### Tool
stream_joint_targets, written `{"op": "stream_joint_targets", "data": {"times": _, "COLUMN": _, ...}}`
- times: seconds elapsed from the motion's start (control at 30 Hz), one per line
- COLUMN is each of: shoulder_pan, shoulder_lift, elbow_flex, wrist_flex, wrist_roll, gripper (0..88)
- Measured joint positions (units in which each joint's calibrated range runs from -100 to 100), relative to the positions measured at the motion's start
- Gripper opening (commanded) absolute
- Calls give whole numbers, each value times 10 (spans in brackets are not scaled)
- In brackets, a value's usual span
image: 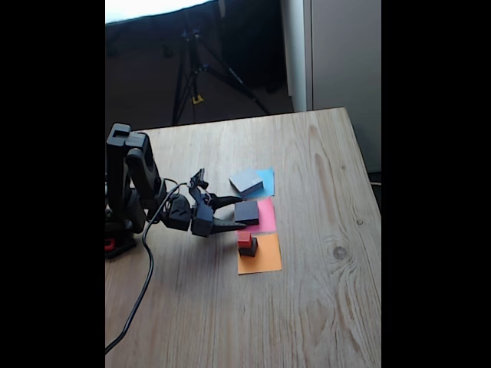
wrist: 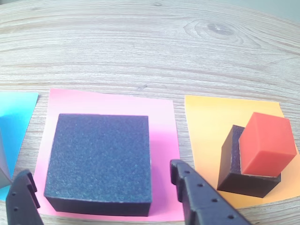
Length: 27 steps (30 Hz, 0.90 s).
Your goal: Tower of hanoi
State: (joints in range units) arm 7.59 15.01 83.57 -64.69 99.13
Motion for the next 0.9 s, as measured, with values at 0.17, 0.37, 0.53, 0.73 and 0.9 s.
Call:
{"op": "stream_joint_targets", "data": {"times": 0.17, "shoulder_pan": -7, "shoulder_lift": 1, "elbow_flex": 0, "wrist_flex": 0, "wrist_roll": 0, "gripper": 346}}
{"op": "stream_joint_targets", "data": {"times": 0.37, "shoulder_pan": -5, "shoulder_lift": 7, "elbow_flex": -1, "wrist_flex": 0, "wrist_roll": 0, "gripper": 338}}
{"op": "stream_joint_targets", "data": {"times": 0.53, "shoulder_pan": -8, "shoulder_lift": 9, "elbow_flex": -10, "wrist_flex": 0, "wrist_roll": 0, "gripper": 327}}
{"op": "stream_joint_targets", "data": {"times": 0.73, "shoulder_pan": -11, "shoulder_lift": 14, "elbow_flex": -17, "wrist_flex": 0, "wrist_roll": 0, "gripper": 317}}
{"op": "stream_joint_targets", "data": {"times": 0.9, "shoulder_pan": -11, "shoulder_lift": 18, "elbow_flex": -19, "wrist_flex": 0, "wrist_roll": 0, "gripper": 305}}
